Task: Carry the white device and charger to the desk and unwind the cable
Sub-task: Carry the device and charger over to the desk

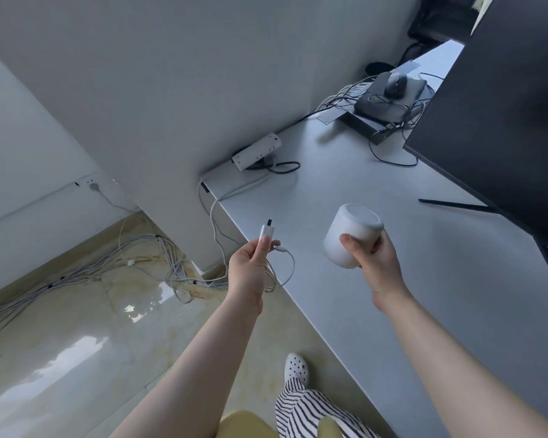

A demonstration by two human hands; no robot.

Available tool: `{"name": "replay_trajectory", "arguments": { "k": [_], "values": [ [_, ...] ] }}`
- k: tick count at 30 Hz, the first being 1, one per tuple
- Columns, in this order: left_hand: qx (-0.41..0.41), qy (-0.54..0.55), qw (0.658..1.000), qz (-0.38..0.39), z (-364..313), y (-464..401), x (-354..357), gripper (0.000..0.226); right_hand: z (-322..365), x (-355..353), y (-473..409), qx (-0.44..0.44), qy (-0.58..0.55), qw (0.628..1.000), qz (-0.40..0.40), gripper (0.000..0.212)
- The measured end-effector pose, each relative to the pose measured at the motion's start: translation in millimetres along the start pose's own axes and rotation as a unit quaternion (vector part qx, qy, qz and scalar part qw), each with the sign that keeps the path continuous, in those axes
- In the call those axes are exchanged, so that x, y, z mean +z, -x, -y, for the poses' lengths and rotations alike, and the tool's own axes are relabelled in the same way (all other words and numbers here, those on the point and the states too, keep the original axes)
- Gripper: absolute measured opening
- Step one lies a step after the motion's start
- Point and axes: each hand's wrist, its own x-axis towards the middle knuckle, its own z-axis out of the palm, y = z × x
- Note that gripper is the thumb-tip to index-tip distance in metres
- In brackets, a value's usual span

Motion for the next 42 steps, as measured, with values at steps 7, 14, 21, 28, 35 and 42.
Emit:
{"name": "replay_trajectory", "arguments": {
  "k": [7, 14, 21, 28, 35, 42],
  "values": [
    [-0.011, -0.028, 0.999, 0.024, -20, -38, 29, 0.026, 11, -4, -38, 0.006, 0.015, 0.999, -0.027, 0.074],
    [-0.029, -0.052, 0.997, 0.059, -36, -61, 42, 0.028, 12, 0, -54, 0.019, 0.010, 0.997, -0.070, 0.076],
    [-0.034, -0.083, 0.988, 0.122, -49, -104, 44, 0.027, 11, 19, -69, 0.025, -0.004, 0.989, -0.148, 0.078],
    [-0.038, -0.107, 0.969, 0.219, -72, -151, 50, 0.021, 12, 46, -72, 0.021, -0.037, 0.967, -0.249, 0.053],
    [-0.064, -0.115, 0.956, 0.262, -73, -174, 59, 0.019, 3, 59, -67, 0.024, -0.064, 0.945, -0.319, 0.069],
    [-0.083, -0.118, 0.948, 0.284, -55, -174, 74, 0.021, -17, 36, -56, 0.019, -0.064, 0.926, -0.372, 0.064]
  ]
}}
